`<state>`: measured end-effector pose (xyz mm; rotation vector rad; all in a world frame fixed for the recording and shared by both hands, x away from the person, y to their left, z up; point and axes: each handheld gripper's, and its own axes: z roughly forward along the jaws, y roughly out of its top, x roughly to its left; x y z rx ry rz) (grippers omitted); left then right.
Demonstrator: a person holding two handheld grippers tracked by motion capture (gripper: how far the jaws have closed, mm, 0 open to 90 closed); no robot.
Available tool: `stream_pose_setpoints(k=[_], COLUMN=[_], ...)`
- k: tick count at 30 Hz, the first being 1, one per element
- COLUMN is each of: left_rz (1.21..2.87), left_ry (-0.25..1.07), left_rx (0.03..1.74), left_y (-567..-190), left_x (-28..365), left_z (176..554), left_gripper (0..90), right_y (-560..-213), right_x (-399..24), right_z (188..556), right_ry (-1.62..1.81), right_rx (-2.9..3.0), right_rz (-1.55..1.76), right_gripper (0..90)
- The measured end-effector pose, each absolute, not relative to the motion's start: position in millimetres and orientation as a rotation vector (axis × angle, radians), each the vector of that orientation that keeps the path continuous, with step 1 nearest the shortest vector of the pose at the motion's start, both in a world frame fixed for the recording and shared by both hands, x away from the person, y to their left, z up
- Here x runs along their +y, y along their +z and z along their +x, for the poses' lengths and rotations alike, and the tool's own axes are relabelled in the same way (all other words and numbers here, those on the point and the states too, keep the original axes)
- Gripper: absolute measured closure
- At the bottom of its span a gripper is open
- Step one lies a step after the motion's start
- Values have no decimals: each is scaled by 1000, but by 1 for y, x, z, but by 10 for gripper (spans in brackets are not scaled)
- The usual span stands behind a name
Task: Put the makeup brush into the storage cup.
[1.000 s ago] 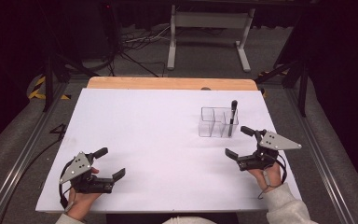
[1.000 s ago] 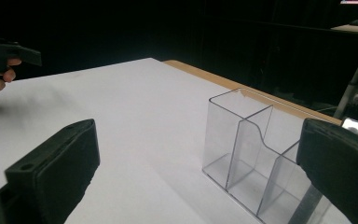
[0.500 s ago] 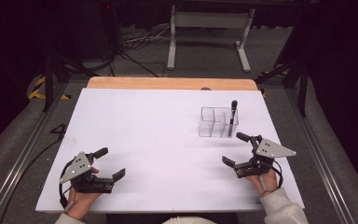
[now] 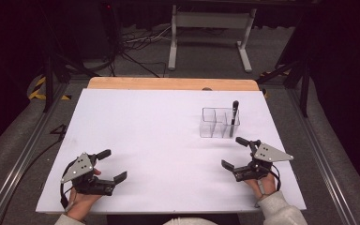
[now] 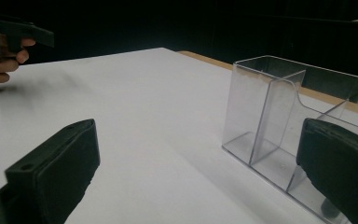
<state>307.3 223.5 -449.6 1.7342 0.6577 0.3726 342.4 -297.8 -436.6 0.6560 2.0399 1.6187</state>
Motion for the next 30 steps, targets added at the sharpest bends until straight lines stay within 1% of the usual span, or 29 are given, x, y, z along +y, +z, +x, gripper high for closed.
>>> stream_pose_setpoints(k=[6,13,30], left_rz=[1741,1748,1755], left_ry=[355,352,348], left_rx=[649,645,641], left_y=[-451,-453,-453], left_x=[222,222,222], left_z=[308,309,310], left_gripper=[14,14,14], right_y=[-441,-446,-447], right_x=[-301,-291,-289], right_z=[345,345,345], right_ry=[1611,1547,1536], right_rx=[2047,2116,2122], right_rz=[709,684,687], right_gripper=[0,0,0])
